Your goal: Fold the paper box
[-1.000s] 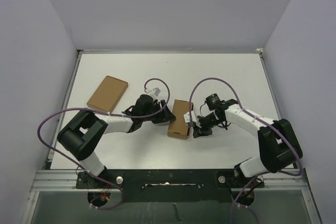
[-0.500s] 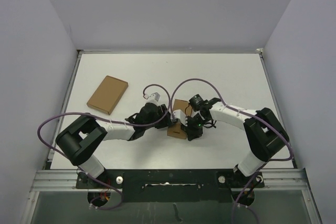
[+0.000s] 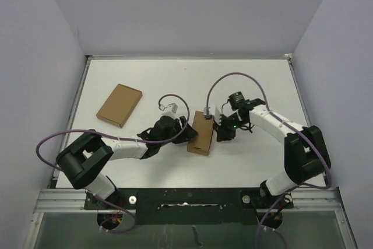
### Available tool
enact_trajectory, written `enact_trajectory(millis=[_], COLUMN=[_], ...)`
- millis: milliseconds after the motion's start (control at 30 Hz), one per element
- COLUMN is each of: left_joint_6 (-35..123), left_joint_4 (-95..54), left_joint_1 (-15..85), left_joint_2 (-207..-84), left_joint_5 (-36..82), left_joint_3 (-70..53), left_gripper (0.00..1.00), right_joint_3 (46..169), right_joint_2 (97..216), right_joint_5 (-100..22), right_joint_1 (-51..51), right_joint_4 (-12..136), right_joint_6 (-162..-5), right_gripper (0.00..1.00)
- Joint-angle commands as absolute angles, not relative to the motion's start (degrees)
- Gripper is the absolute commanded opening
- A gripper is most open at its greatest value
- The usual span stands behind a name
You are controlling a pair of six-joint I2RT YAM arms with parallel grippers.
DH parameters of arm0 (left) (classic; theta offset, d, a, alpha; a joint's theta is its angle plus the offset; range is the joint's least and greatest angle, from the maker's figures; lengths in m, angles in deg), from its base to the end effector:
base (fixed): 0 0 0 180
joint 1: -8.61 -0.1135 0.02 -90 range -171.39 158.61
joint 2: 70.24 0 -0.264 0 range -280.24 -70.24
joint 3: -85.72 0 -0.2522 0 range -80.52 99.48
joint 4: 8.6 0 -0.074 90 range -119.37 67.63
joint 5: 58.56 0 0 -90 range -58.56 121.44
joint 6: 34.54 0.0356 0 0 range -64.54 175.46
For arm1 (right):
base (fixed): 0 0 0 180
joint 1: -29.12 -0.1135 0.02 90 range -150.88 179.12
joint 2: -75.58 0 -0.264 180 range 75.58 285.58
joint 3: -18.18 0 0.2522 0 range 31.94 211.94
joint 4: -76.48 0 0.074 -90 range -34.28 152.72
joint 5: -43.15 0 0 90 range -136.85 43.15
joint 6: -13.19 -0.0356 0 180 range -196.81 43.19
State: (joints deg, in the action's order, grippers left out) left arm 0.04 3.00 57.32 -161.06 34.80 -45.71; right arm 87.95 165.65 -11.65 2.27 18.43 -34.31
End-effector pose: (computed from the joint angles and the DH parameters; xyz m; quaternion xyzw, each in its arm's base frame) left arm 0.2026 -0.2276 0.1521 -0.0653 0.8661 -0.3746 0.3243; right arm 0.2385 0.1437 0.1890 -0.5647 0.7624 0.2848 0.1368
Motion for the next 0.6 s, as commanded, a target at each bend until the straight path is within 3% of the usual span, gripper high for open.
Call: enact_trajectory(millis=[0, 200, 567], left_joint_6=[5.42, 7.92, 9.96], left_joint_4=[5.98, 6.31, 6.31], left_joint_1=[54.04, 50.37, 49.33], left_joint_2=[-153.48, -156.15, -169.83], left_joint_5=[30.75, 22.72, 12.52], left_joint_3=[-45.48, -42.99, -35.79], left_gripper=[0.54, 0.59, 0.54], right_joint_3=[89.25, 84.61, 96.13], right_joint_2=[158.29, 158.82, 174.92], right_joint_5=[-5.5, -12.53, -20.54], right_joint_1=[12.43, 16.26, 8.6], right_joint_4=[19.11, 32.45, 36.9], right_joint_6=[-30.65, -32.35, -34.53], right_gripper=[0.08, 0.12, 0.07])
